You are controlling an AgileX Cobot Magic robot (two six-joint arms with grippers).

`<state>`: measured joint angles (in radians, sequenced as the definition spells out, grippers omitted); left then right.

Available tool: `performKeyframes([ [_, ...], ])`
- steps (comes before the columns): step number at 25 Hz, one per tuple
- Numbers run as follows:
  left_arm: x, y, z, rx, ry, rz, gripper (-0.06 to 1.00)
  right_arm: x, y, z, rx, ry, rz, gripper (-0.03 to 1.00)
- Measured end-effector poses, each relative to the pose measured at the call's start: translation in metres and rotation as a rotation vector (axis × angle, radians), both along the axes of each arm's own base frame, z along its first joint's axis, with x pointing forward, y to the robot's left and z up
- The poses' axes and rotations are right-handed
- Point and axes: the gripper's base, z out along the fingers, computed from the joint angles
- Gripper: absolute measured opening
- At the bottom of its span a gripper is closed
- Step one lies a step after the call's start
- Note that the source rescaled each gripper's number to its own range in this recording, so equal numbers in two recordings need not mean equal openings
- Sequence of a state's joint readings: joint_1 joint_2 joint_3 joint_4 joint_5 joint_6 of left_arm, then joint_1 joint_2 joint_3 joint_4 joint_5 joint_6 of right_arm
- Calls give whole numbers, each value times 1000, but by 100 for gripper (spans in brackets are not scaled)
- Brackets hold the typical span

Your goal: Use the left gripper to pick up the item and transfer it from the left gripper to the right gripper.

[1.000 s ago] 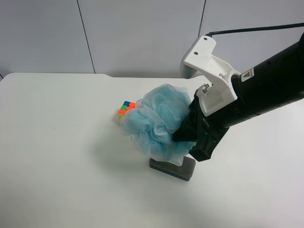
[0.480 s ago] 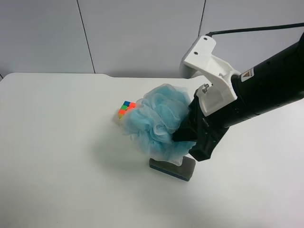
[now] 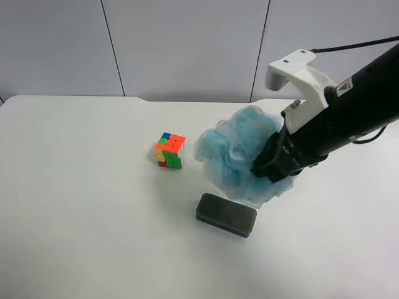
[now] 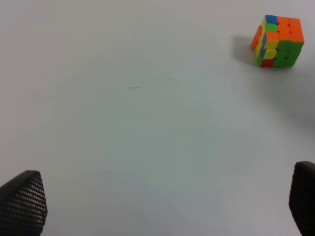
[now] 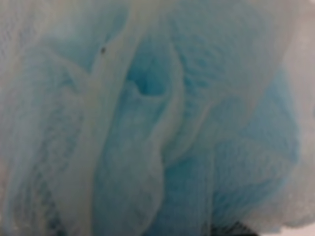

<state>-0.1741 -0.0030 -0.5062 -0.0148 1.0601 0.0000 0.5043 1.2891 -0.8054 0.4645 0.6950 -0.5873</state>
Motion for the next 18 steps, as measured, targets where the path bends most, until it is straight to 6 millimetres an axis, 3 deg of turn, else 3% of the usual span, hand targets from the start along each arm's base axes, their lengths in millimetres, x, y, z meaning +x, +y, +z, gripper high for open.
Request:
performKeyframes([
  [5, 0, 0, 0, 0, 0, 0, 100, 22, -33, 12, -27, 19, -167, 1],
  [8, 0, 0, 0, -1, 0, -1, 100, 31, -44, 7, -34, 44, -231, 1],
  [18, 0, 0, 0, -1, -2, -1, 100, 77, -46, -56, -124, 82, -308, 0],
])
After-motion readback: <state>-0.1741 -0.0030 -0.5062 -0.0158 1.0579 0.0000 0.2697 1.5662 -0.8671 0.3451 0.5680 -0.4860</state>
